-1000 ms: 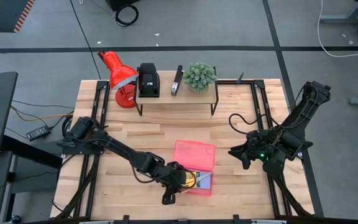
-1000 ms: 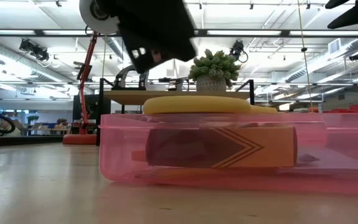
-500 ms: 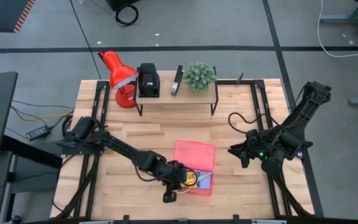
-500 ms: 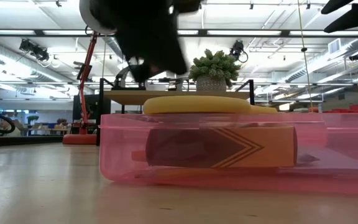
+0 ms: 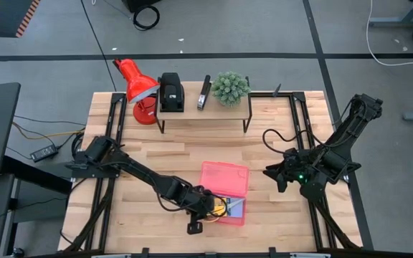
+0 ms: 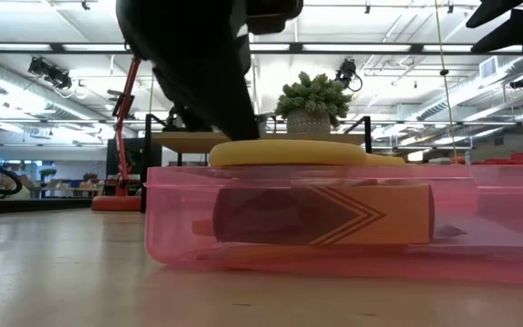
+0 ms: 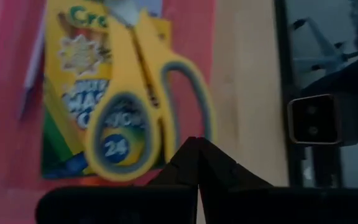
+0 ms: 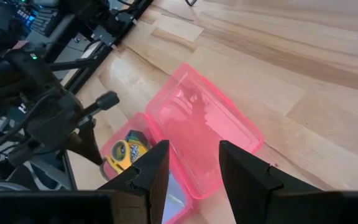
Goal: Pack school essentials
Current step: Put the yellow scissors into the pink supply box
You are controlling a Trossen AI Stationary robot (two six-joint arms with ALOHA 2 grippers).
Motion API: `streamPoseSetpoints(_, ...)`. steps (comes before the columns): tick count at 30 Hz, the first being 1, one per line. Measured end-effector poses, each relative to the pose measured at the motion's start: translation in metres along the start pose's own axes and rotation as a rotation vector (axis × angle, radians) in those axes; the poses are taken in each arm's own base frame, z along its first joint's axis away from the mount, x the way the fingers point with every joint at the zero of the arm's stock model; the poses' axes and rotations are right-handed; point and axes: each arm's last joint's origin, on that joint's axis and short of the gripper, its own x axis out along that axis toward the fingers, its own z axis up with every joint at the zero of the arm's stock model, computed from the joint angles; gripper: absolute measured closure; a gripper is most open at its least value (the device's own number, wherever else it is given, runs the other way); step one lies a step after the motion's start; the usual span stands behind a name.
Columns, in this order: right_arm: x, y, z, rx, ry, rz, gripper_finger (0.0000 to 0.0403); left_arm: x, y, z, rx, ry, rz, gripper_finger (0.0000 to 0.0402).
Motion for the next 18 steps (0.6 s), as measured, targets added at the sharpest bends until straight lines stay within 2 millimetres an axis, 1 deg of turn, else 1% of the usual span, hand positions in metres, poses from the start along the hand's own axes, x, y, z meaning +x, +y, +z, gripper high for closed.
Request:
streamPoseSetpoints(3, 0.0, 0.0, 0.0, -0.001, 0.0, -0.001, 0.0256, 0.0, 0.004, 0.0, -0.005, 0.006, 0.032, 0.0396)
streamPoseSetpoints(8, 0.0, 0.0, 0.0, -0.003, 0.0, -0.001, 0.0256, -0.001, 0.008, -0.002, -0.013, 0.028, 0.062, 0.0384)
streamPoseSetpoints(14, 0.0, 0.0, 0.0, -0.007, 0.001, -0.001, 0.0256, -0.001, 0.014, -0.002, -0.019, 0.048, 0.089, 0.0396)
streamPoseSetpoints(18, 0.0, 0.0, 0.0, -0.007, 0.001, -0.001, 0.0256, -0.001, 0.017, 0.0, -0.03, 0.044, 0.093, 0.0394)
